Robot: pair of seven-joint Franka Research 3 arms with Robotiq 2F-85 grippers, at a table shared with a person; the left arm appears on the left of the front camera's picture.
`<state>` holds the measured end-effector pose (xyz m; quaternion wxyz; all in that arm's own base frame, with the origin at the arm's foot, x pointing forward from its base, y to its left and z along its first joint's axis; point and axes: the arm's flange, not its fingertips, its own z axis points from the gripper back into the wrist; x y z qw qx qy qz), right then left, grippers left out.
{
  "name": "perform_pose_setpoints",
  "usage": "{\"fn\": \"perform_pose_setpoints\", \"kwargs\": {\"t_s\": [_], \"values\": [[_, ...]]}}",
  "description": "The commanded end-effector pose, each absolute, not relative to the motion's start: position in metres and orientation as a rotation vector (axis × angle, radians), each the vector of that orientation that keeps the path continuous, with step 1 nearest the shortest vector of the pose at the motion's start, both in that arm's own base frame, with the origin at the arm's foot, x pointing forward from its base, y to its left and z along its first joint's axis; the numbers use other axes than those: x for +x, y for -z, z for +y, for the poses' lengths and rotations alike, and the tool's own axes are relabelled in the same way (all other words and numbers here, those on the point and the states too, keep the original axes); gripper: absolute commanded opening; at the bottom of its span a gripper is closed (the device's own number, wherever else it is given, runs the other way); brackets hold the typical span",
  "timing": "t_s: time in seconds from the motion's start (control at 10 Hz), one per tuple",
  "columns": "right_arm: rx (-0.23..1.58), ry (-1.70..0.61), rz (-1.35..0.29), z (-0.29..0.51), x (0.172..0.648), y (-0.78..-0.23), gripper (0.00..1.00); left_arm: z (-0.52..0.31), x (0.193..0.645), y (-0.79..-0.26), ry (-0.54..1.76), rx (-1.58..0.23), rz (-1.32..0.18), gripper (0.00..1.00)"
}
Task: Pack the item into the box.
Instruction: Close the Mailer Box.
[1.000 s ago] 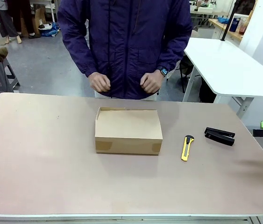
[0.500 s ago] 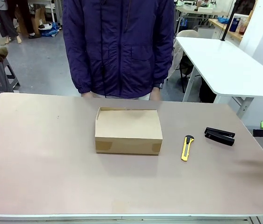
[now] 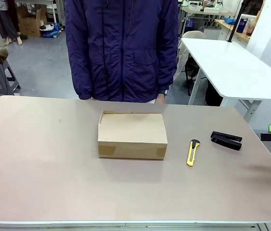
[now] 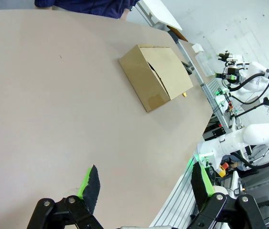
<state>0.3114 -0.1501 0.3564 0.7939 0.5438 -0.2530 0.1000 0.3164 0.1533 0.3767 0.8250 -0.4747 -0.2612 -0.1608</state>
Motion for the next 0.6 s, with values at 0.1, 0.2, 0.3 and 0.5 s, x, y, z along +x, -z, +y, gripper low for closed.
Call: {"fn": "perform_pose_setpoints", "kwargs": {"t_s": [0.1, 0.2, 0.3, 0.5], "values": [[1.156, -0.223, -0.547, -0.1491, 0.3128, -0.3572, 1.0, 0.155, 0.3132, -0.3795, 0.338, -1.011, -0.556, 1.0], [1.156, -0.223, -0.547, -0.1491, 0.3128, -0.3572, 1.0, 0.155, 0.3132, -0.3795, 0.338, -1.011, -0.556, 1.0], [1.156, -0.223, -0.547, -0.1491, 0.3128, -0.3572, 1.0, 0.155, 0.3132, -0.3795, 0.338, -1.011, -0.556, 1.0], [1.156, -0.223, -0.547, -0.1491, 0.3128, -0.3572, 1.0, 0.155, 0.3132, -0.3795, 0.338, -1.011, -0.556, 1.0]]}}
